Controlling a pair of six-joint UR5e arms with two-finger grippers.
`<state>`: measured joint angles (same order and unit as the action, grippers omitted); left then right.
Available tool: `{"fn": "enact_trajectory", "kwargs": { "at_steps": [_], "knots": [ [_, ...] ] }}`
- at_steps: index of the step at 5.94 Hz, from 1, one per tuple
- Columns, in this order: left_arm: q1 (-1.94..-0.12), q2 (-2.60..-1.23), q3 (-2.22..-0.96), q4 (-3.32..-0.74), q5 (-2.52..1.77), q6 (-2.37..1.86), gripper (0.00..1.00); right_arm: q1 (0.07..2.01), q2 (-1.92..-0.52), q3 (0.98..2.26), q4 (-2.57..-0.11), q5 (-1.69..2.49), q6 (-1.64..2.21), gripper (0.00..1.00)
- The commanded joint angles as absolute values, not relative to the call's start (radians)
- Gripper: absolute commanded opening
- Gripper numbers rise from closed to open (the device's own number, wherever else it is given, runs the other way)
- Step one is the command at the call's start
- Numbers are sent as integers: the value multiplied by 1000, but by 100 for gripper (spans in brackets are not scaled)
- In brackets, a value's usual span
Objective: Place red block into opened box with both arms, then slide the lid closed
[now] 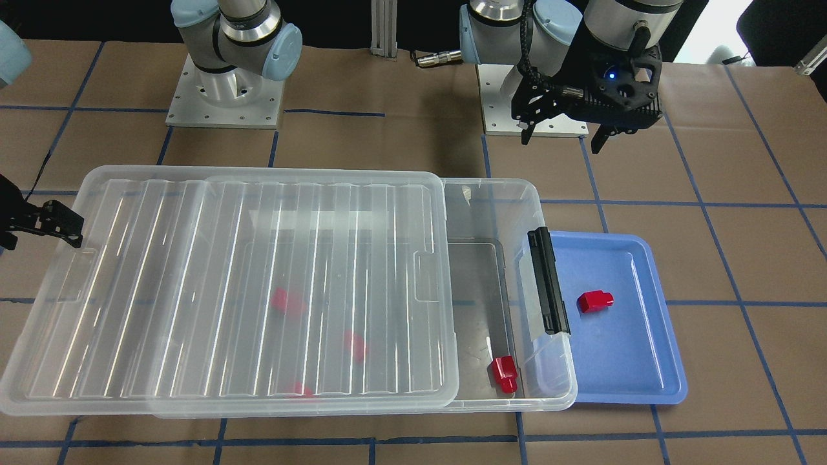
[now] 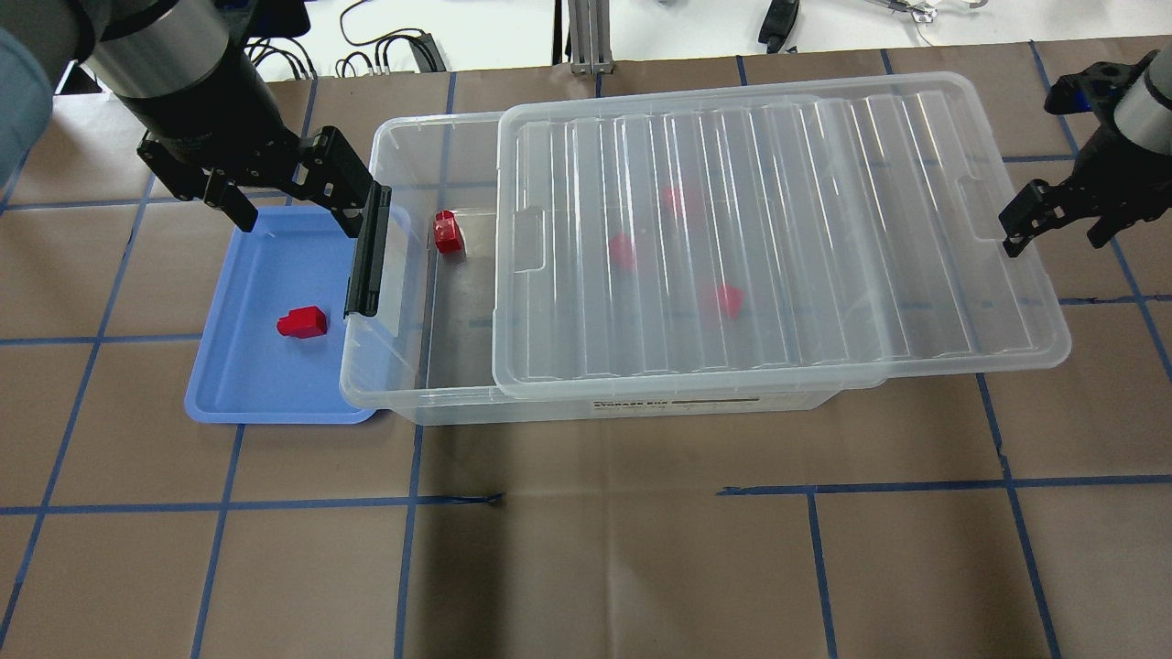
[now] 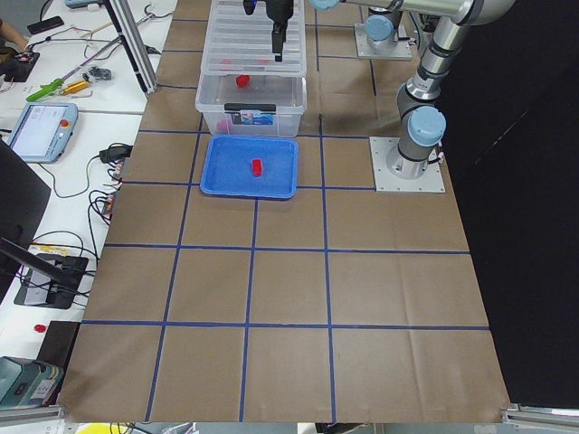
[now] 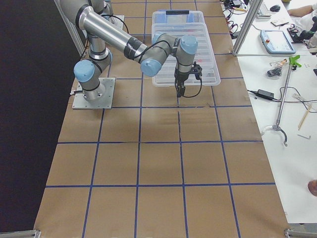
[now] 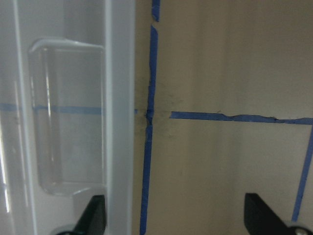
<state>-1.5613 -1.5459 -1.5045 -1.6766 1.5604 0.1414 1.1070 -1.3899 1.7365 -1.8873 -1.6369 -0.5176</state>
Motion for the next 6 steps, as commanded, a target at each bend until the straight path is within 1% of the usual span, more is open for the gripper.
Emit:
{"fn": "enact_trajectory", "kwargs": {
  "at_steps": [1, 2, 4, 5, 6],
  "knots": [
    [-1464, -1542, -1503, -1677, 1552, 261, 98, 1051, -1390, 1733, -1891, -1649, -541, 100],
    [-1438, -1539, -1503, -1681, 1555, 300, 98, 1045, -1391, 1729, -1891, -1654, -541, 100],
    [-1376, -1546, -1520, -1690, 1554, 761, 98, 1045, -1400, 1711, -1923, -1707, -538, 100],
    [-1346, -1548, -1554, -1671, 1558, 1060, 98, 1052, -1423, 1668, -1902, -1712, -520, 100],
    [-1344, -1557, -1575, -1648, 1562, 1188, 98, 1066, -1454, 1602, -1819, -1697, -490, 100]
  ]
}}
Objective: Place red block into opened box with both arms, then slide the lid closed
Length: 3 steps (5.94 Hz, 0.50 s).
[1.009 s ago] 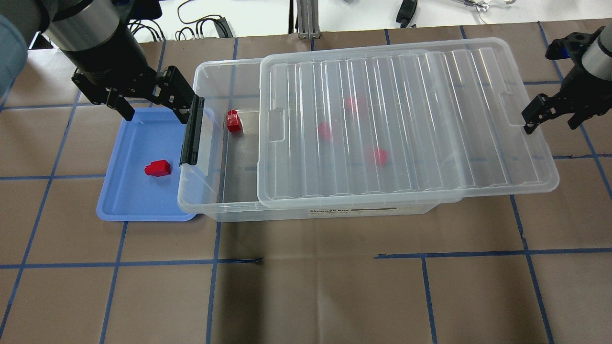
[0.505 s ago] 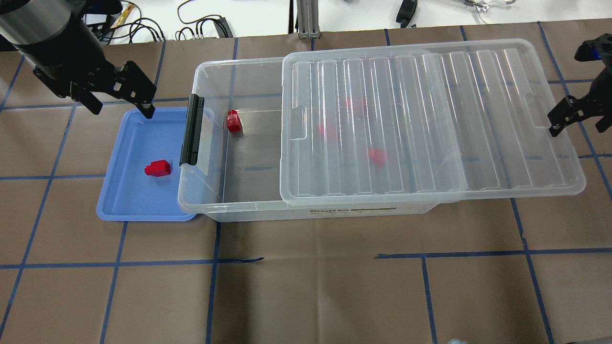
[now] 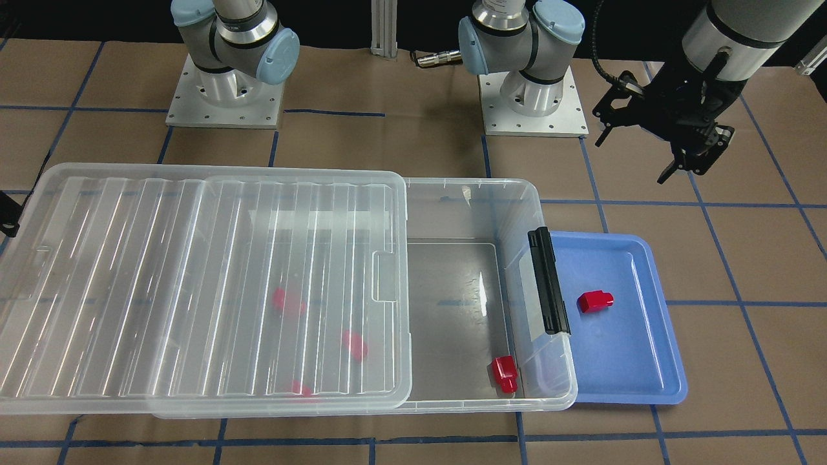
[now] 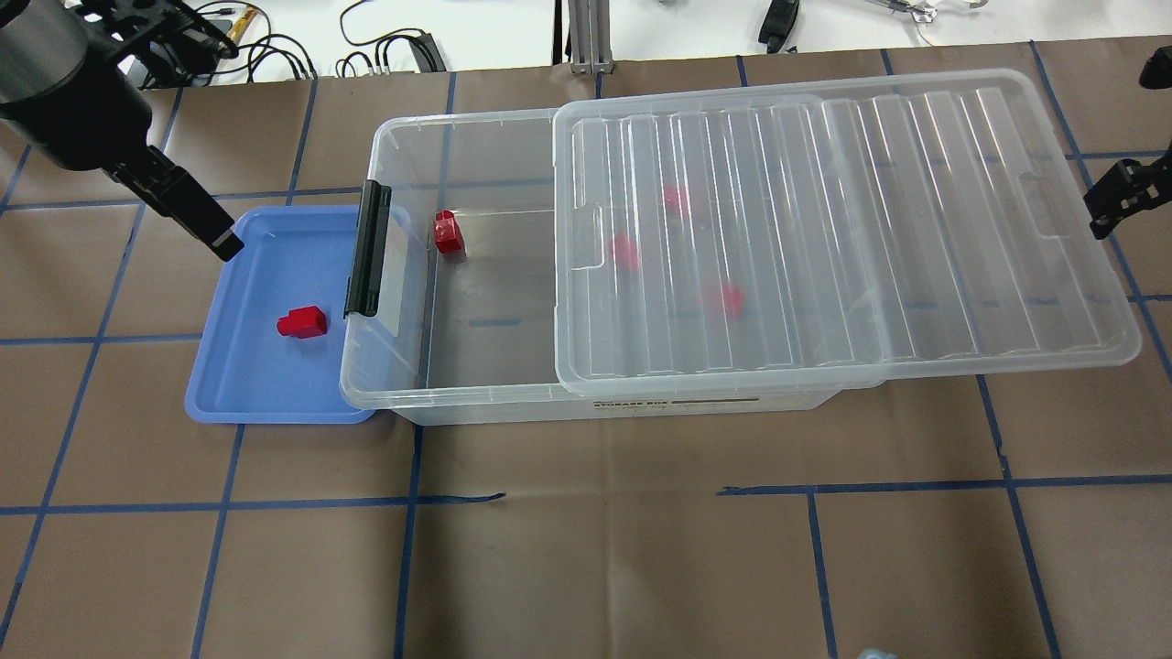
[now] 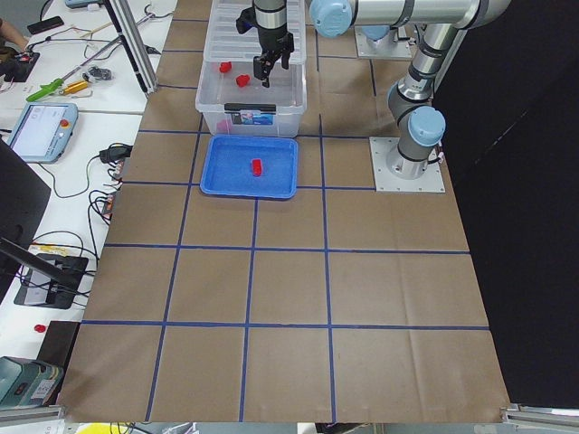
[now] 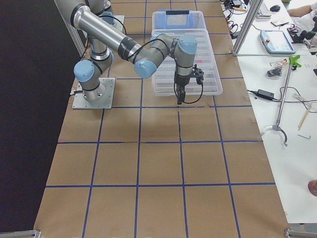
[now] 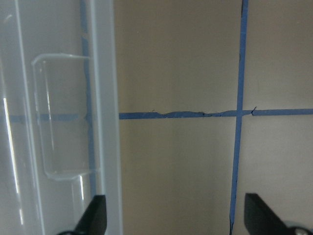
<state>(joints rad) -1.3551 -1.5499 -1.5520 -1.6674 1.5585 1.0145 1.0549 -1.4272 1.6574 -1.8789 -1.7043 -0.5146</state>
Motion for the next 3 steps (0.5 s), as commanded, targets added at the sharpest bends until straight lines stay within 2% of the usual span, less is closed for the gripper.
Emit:
{"fn": "enact_trajectory", "kwargs": {
  "at_steps": [1, 3],
  "knots": [
    [-1344, -1589, -1621, -1561, 1565, 1388, 98, 1121, -1479, 1527, -1637, -1663, -382, 100],
    [-1306, -1666, -1731, -1352, 1568, 1623, 98, 1292, -1491, 1358, -1340, -1554, -112, 100]
  ]
}}
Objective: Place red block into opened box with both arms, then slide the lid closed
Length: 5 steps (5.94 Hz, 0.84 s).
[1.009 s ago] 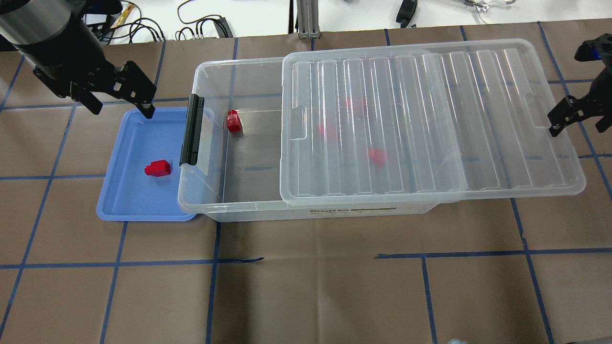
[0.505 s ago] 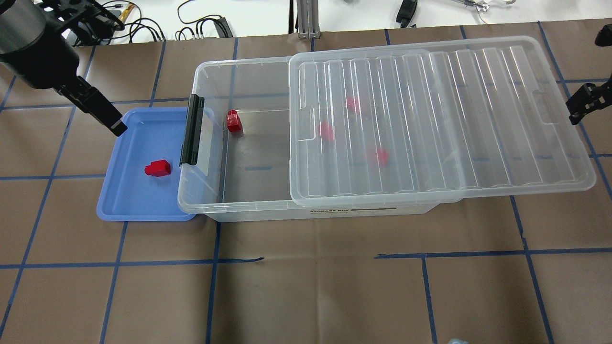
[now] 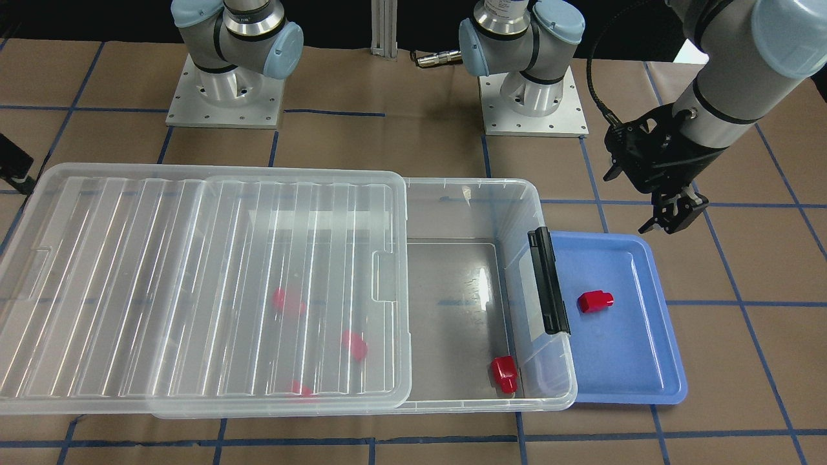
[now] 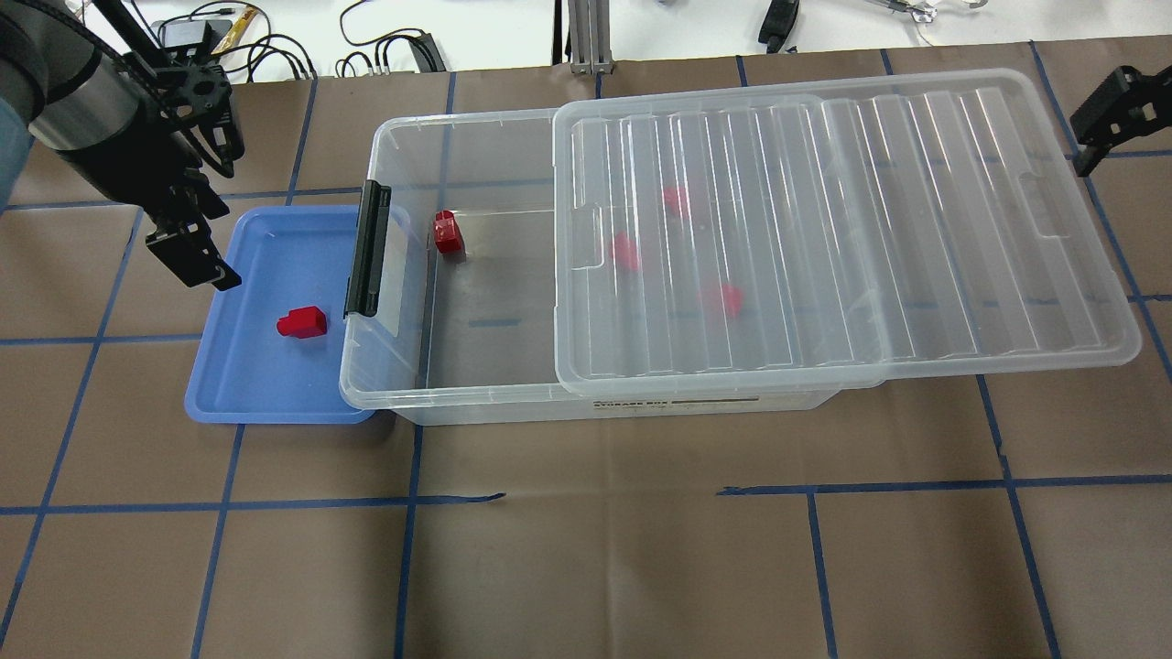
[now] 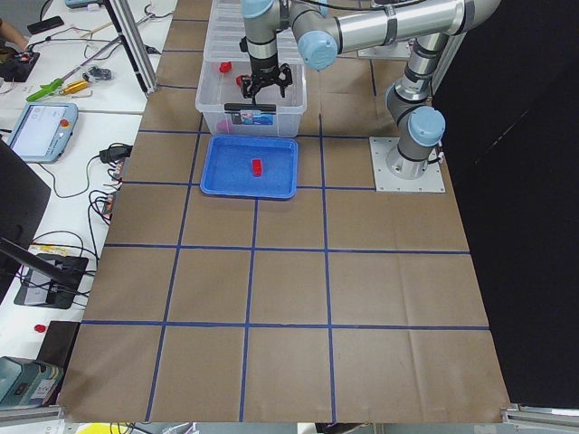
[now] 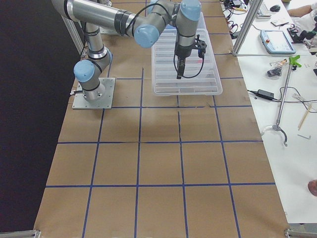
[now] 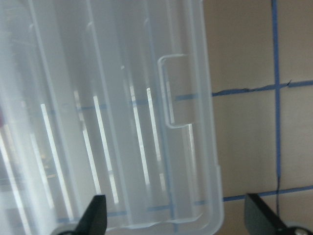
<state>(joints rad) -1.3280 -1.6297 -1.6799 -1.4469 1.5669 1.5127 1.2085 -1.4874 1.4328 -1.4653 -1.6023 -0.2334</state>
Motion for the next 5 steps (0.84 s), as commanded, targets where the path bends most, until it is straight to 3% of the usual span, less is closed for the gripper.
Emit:
{"fn": "enact_trajectory", "kwargs": {
  "at_steps": [1, 2, 5],
  "knots": [
    [-1270, -1690, -1800, -1245, 1559, 1653, 98, 1389, -1483, 1332, -1339, -1549, -7, 100],
    [-1267, -1731, -1868, -1112, 1554, 1660, 98, 1472, -1479, 1331, -1341, -1537, 94, 100],
    [-1264, -1918, -1893, -927, 1560, 1664, 98, 1483, -1474, 1338, -1338, -1537, 104, 100]
  ]
}}
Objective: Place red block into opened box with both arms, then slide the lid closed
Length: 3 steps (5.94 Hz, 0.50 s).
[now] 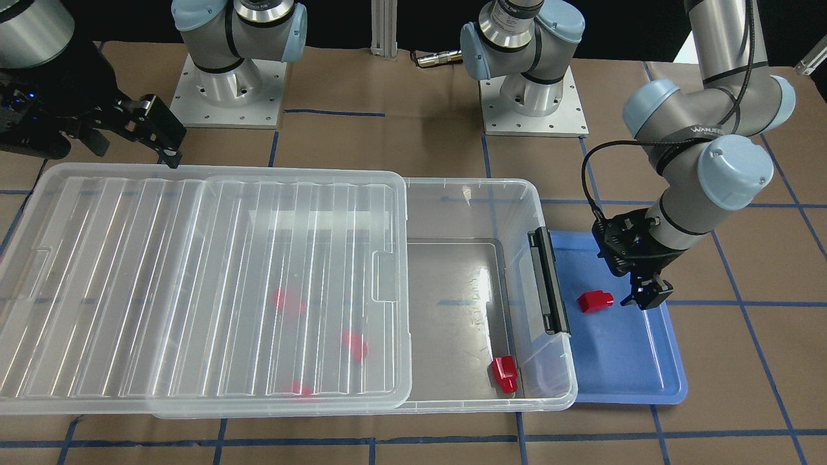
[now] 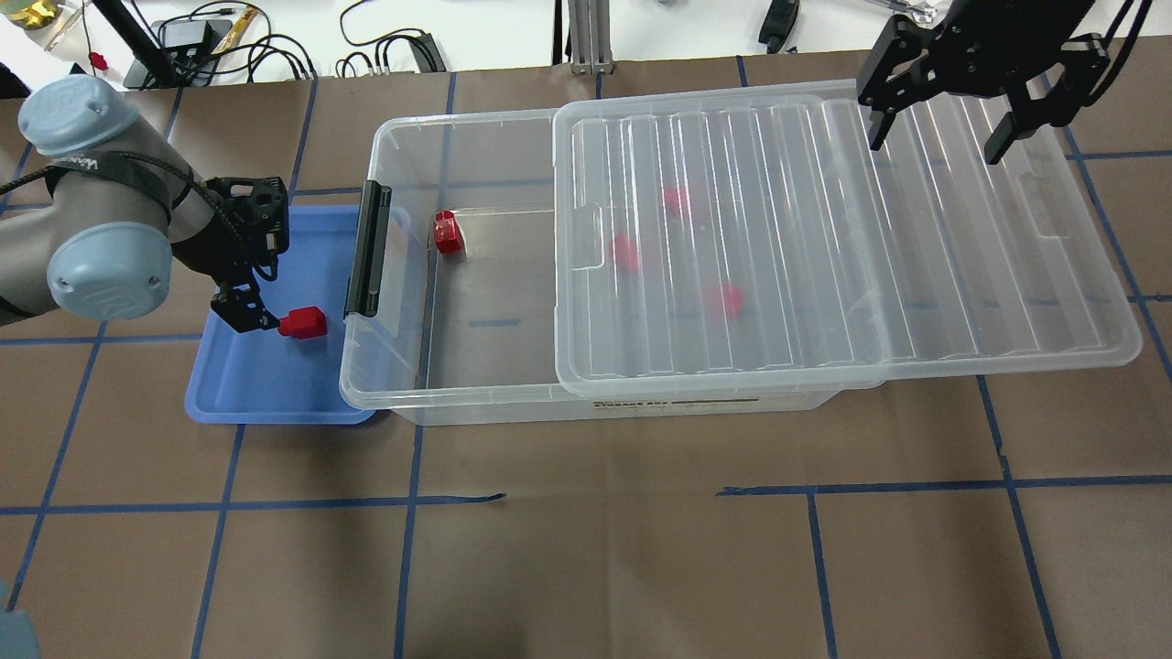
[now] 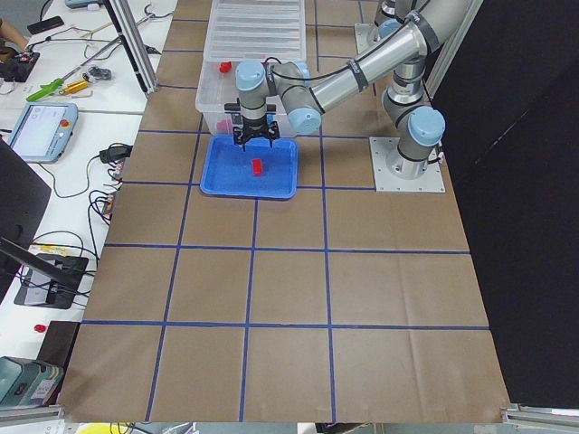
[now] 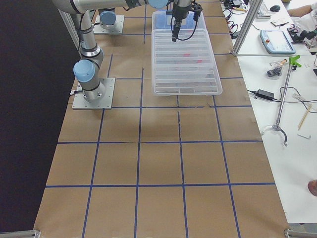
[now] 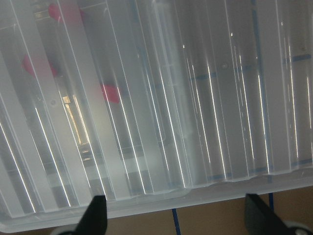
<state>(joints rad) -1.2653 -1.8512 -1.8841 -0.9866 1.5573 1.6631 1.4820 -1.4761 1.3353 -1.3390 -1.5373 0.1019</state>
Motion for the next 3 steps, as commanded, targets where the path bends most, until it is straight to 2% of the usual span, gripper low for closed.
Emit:
{"fn": "enact_trajectory", "kwargs": {
  "at_steps": [1, 2, 3],
  "knots": [
    [-1264, -1936, -1890, -920, 1563, 1663, 98, 1485, -1474, 1339, -1338, -1537, 104, 100],
    [-1264, -1954, -1890, -920, 1563, 1664, 97, 1483, -1474, 1339, -1339, -1537, 104, 100],
    [-1264, -1960, -1890, -923, 1566, 1666, 88, 1485, -1474, 1339, -1338, -1539, 104, 100]
  ]
}}
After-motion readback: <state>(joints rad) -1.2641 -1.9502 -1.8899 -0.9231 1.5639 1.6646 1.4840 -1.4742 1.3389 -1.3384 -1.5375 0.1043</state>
